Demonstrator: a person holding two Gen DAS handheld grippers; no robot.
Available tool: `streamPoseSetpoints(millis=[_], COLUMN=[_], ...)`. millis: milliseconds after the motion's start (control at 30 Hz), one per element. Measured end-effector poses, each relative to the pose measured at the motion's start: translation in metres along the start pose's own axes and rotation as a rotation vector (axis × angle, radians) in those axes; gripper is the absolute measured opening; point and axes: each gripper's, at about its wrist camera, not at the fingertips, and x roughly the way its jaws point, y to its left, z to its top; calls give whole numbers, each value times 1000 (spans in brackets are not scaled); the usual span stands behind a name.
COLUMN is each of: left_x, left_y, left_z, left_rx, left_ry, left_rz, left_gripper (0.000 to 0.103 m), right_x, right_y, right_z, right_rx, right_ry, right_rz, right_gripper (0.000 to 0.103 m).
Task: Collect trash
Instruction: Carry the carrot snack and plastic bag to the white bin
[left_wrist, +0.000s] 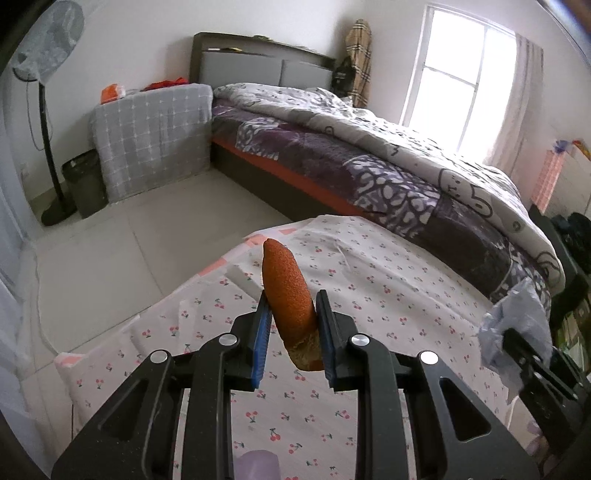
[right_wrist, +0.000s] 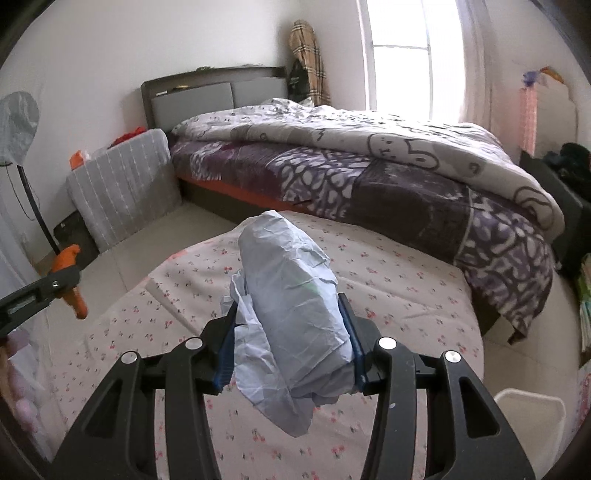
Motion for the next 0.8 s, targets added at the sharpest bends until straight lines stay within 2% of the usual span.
streamPoseSetpoints(millis=[167,267,533,800], left_x=[-4,-4,-2,-2], left_y=[-18,-29,-65,-109], left_z=[-8,-11,-17,-27], left_rx=[39,50,85,135], left_ry=[-12,-9,-2,0], left_rz=[-14,-27,-77,-129], left_gripper=[23,23,23,23], right_x=[-22,-24,-49,-66], right_y=[-24,-41,-85,-119], right_z=[-20,-32,-27,-31], right_rx=[22,38,83,133], right_ry=[-53,-44,-86,-66], right_rz=[-42,-86,-146,-189], right_gripper=[48,48,49,49])
